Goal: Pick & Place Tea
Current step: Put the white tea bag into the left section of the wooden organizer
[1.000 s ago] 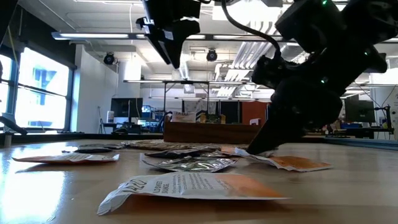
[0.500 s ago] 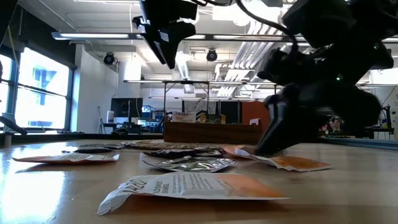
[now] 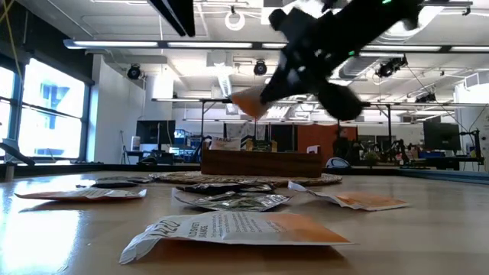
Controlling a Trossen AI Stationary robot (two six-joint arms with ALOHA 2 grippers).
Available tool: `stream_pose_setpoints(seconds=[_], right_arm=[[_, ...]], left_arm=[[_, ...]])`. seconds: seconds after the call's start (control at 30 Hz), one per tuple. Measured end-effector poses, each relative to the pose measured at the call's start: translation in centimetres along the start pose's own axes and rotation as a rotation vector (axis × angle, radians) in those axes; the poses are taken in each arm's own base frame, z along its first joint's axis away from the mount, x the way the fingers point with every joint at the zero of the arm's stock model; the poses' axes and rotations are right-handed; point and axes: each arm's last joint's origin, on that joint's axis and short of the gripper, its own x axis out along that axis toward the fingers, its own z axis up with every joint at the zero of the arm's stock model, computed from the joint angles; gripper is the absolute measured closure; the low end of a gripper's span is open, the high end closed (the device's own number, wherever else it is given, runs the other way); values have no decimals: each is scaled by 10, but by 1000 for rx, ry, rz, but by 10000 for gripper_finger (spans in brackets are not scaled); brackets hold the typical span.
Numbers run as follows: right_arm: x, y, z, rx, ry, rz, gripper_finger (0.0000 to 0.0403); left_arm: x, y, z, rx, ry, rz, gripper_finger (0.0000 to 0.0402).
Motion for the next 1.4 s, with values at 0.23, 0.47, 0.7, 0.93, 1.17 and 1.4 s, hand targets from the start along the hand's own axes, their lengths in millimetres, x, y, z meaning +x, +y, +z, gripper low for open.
stream_pose_setpoints(seconds=[0.23,0.47,0.7,0.93,1.17,1.4], right_arm=[[60,-49,-33,-220,161,-62,400],[116,-43,-49,-431,255,30,400],[144,-38,-56,-500,300,71,401],[145,-37,-55,-502,276,75,369],[143,-36,-52,-473,286,73,325],[131,-42,-56,-259,361,71,314]], left_arm=[[-13,18,0,-31,-32,-14,222],[-15,20,0,-39,-34,-18,222],[-15,21,-2,-20,-20,-7,222],[-14,22,-3,-7,-11,2,222],[-14,22,-3,-7,-10,2,222],[-14,23,-4,-33,-2,8,222]])
